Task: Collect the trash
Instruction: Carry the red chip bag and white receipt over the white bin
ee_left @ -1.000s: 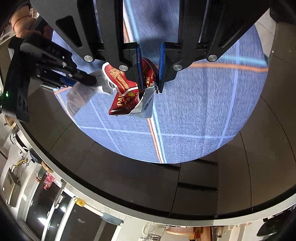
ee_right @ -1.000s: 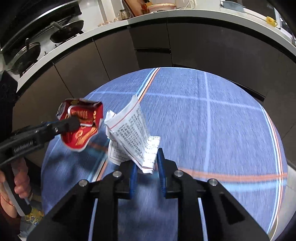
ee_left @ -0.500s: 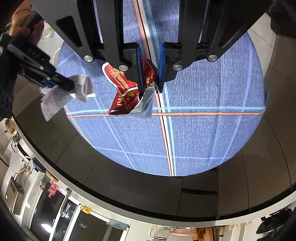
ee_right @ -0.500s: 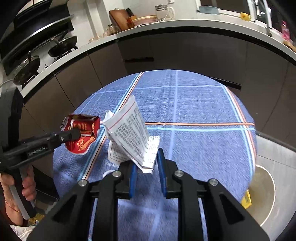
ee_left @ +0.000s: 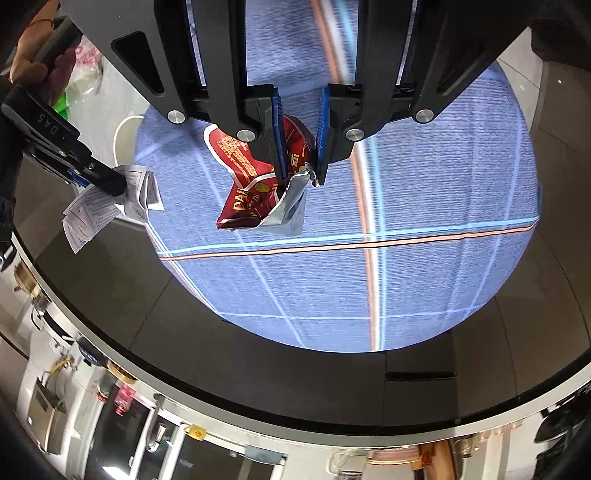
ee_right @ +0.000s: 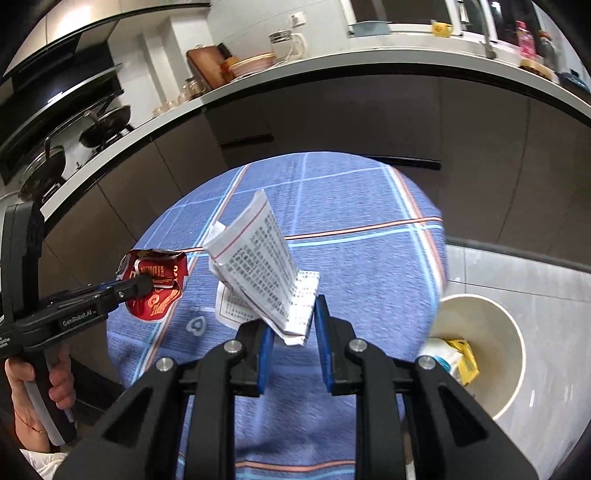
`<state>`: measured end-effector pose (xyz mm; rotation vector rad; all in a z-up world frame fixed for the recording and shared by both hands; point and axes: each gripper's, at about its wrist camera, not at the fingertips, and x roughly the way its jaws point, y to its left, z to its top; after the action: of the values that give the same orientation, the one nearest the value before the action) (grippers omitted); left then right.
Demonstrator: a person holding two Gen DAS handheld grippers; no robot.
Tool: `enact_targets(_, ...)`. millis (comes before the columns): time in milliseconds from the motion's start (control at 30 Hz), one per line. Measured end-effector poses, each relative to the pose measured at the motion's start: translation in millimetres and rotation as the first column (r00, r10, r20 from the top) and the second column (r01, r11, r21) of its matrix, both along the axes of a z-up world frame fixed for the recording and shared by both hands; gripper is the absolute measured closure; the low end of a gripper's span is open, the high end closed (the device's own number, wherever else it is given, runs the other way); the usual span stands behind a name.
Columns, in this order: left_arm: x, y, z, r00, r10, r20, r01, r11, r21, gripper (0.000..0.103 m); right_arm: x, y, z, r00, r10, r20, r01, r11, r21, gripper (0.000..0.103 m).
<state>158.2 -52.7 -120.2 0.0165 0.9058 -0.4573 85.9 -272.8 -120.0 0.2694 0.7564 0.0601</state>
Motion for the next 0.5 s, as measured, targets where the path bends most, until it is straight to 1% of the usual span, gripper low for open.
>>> enact_targets(267, -9.7, -44.5, 0.6, 0.996, -0.09, 0.008, 0.09, 0.995, 0.031, 0.089, -29.9, -41.7, -3.4, 0.995, -0.097, 0.005, 0.097, 0.995, 0.017, 0.081)
enact_targets(400, -14.3, -69.9, 1.7, 0.989, -0.145, 0.005, 0.145, 0.989, 0.036, 0.089, -42.3, -62.3, -8.2, 0.989, -0.147, 0.0, 0.147, 0.989, 0.025, 0.081)
enact_targets(500, -17.0, -92.2, 4.7, 0.98, -0.199, 0.01, 0.199, 0.979, 0.042, 0.089, -52.3, -79.9, -12.8, 0.982, -0.188, -0.005, 0.188, 0.982, 0.031, 0.081)
